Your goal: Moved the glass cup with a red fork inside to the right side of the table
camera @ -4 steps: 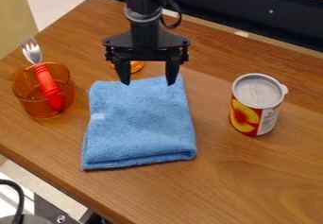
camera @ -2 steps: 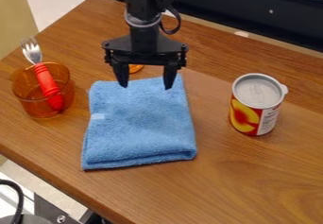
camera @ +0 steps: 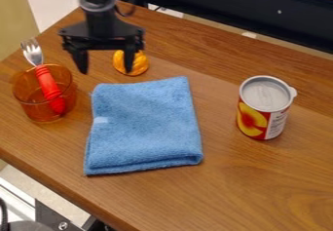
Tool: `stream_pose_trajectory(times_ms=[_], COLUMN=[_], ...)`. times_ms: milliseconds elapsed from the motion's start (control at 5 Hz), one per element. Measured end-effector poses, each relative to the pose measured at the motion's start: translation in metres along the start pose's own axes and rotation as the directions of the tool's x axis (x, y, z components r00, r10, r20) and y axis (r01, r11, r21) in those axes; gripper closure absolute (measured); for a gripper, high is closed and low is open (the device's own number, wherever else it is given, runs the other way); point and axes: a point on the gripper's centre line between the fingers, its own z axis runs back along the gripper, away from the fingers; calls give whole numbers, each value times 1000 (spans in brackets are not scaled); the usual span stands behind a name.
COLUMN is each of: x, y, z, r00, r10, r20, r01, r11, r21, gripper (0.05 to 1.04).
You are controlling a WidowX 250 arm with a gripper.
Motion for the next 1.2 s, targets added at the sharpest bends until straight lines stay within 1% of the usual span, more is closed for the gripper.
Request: stream_pose_trajectory(times_ms=[200, 400, 600, 800, 1000, 1200], x=[17, 30, 37, 38, 39, 35], y=[28, 45, 49, 49, 46, 44], z=[-6, -21, -32, -43, -44, -46], r00=[997, 991, 979, 973, 969, 951], r10=[69, 130, 198, 226, 241, 306], r20=[24, 33, 43, 36, 45, 39], r01=[-70, -133, -202, -229, -245, -308], r11=[997, 987, 970, 962, 961, 945], r21=[42, 94, 133, 147, 127, 109], gripper=[83, 83, 83, 83, 83, 83])
